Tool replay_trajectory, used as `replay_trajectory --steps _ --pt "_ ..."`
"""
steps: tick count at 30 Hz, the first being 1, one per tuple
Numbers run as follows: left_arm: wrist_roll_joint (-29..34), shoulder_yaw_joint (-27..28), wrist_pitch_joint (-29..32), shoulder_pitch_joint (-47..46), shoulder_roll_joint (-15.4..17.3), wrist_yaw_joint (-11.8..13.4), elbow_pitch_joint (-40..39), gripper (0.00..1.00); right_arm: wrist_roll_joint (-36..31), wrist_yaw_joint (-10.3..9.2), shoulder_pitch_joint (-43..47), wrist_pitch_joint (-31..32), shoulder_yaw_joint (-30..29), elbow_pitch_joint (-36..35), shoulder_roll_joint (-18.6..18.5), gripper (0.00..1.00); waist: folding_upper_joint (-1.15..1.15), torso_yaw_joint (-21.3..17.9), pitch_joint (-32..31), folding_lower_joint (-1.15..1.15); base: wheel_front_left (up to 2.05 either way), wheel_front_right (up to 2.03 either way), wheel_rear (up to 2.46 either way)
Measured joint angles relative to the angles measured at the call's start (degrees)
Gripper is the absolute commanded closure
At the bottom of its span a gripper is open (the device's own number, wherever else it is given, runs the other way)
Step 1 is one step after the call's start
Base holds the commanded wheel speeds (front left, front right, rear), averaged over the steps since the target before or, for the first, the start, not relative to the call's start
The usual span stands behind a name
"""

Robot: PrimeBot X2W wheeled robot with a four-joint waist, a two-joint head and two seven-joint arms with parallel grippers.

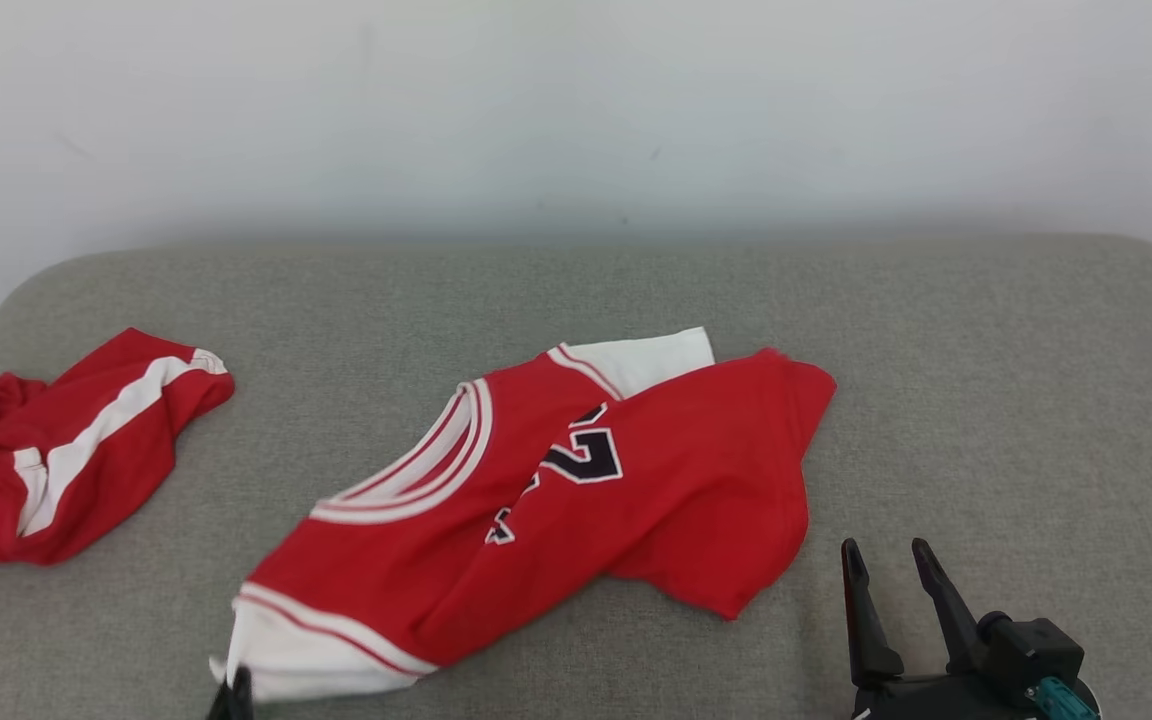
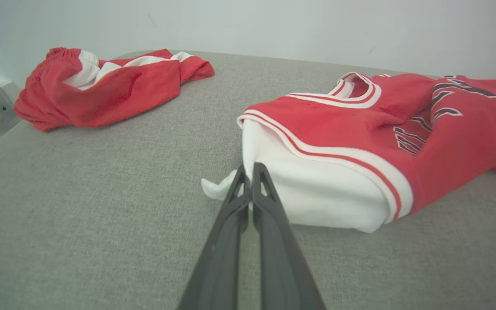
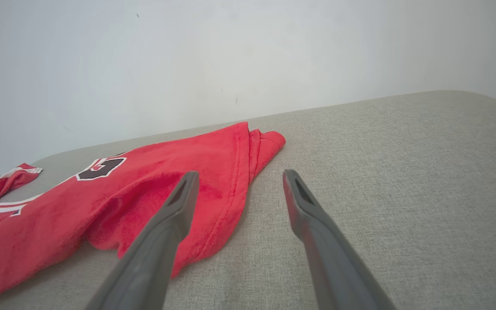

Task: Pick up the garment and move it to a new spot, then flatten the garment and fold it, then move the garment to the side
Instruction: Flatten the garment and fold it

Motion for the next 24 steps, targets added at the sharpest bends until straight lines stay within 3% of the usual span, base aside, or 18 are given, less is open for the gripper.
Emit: replay_trajectory --steps 8,10,11,17,24 --pt "-2.5 0.6 0.0 5.8 -2.3 1.1 0.9 1.00 -0.1 0.00 0.0 0.0 0.1 0.3 0.0 0.00 0.00 0.7 -0.7 0.00 0.00 0.00 0.00" --pt "-2.5 0.9 -0.2 5.6 -2.6 1.1 1.2 0.13 -0.2 0.00 0.0 0.0 0.0 0.4 0.0 0.00 0.00 0.6 -0.5 0.00 0.00 0.00 0.00" --pt "-2.4 1.0 -0.3 5.3 -2.6 1.1 1.2 0.00 -0.2 0.00 0.0 0.0 0.0 0.4 0.0 0.00 0.00 0.5 -0.5 0.00 0.00 0.00 0.00" --pt "0.5 4.7 -0.5 2.9 -2.9 1.4 -3.3 0.00 -0.3 0.00 -0.1 0.0 -0.1 0.5 0.0 0.00 0.00 0.0 -0.5 0.01 0.00 0.00 0.00" --pt "4.1 8.6 -0.5 3.4 -4.7 0.1 -6.6 0.00 -0.3 0.00 -0.1 0.0 -0.1 0.4 0.0 0.00 0.00 -1.5 -0.7 0.01 0.00 0.00 0.00"
